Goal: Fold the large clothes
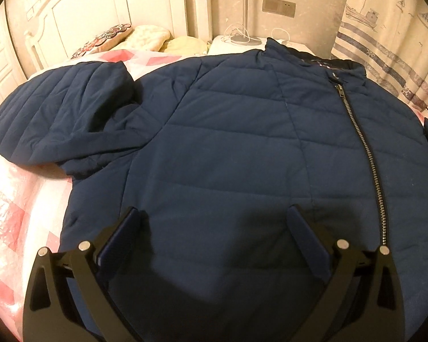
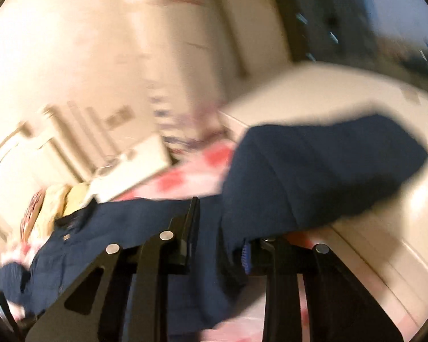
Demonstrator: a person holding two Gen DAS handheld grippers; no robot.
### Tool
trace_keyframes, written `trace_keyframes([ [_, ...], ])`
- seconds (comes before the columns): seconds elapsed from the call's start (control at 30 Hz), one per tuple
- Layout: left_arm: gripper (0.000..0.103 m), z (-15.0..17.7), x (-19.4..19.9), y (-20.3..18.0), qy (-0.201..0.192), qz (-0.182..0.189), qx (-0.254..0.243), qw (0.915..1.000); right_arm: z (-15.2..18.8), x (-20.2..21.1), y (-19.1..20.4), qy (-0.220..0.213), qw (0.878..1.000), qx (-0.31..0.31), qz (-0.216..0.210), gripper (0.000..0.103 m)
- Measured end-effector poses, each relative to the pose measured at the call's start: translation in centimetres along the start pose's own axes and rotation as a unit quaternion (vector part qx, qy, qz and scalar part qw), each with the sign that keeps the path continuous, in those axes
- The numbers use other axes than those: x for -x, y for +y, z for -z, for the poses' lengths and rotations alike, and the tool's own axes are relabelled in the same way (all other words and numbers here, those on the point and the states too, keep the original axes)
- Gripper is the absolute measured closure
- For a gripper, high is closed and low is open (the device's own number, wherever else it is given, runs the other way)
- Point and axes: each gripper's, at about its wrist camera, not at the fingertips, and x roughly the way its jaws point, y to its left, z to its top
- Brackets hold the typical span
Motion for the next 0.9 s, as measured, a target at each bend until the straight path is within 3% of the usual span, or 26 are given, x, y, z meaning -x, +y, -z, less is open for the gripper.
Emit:
trace_keyframes([
  [0.1, 0.002, 0.1, 0.1, 0.1, -0.002, 0.005, 0.002, 1.0000, -0.5, 1.1, 5.9, -0.026, 0.997, 0.063, -0.044, 0.076],
  [0.2, 0.002, 0.1, 0.4, 0.8, -0.012, 0.025, 0.015, 0.9995, 0.7, 1.5, 13.2, -0.025, 0.986, 0.132, -0.102, 0.076],
  [0.3, 0.002, 0.1, 0.8, 2.0, -0.024, 0.040, 0.043, 0.9979, 3.6, 0.4, 17.8, 0.015, 0.974, 0.162, -0.156, 0.077],
  [0.4, 0.002, 0.1, 0.8, 2.1, -0.025, 0.045, 0.048, 0.9975, 8.4, -1.4, 21.8, 0.082, 0.960, 0.214, -0.161, 0.077],
  [0.5, 0.002, 0.1, 0.8, 1.9, -0.024, 0.040, 0.043, 0.9980, 14.0, -4.7, 23.1, 0.163, 0.944, 0.251, -0.141, 0.076],
  [0.53, 0.002, 0.1, 0.8, 1.9, -0.024, 0.041, 0.043, 0.9980, 15.5, -5.7, 23.2, 0.192, 0.937, 0.260, -0.132, 0.070],
  [0.6, 0.002, 0.1, 0.8, 2.0, -0.025, 0.041, 0.043, 0.9979, 16.3, -5.5, 23.4, 0.193, 0.933, 0.276, -0.131, 0.061],
  [0.67, 0.002, 0.1, 0.7, 2.0, -0.023, 0.041, 0.042, 0.9980, 16.0, -5.4, 23.5, 0.219, 0.923, 0.267, -0.172, 0.016],
  [0.73, 0.002, 0.1, 0.7, 2.0, -0.024, 0.041, 0.042, 0.9980, 15.9, -4.5, 23.3, 0.231, 0.916, 0.272, -0.181, 0.017],
  [0.8, 0.002, 0.1, 0.7, 2.0, -0.024, 0.042, 0.042, 0.9980, 15.8, -1.9, 22.3, 0.219, 0.919, 0.274, -0.181, 0.018],
  [0.83, 0.002, 0.1, 0.7, 2.0, -0.024, 0.042, 0.042, 0.9980, 15.5, -0.8, 21.6, 0.210, 0.924, 0.260, -0.186, 0.023],
  [0.9, 0.002, 0.2, 0.7, 1.9, -0.023, 0.041, 0.040, 0.9981, 14.0, 1.3, 18.2, 0.175, 0.948, 0.193, -0.184, 0.030],
])
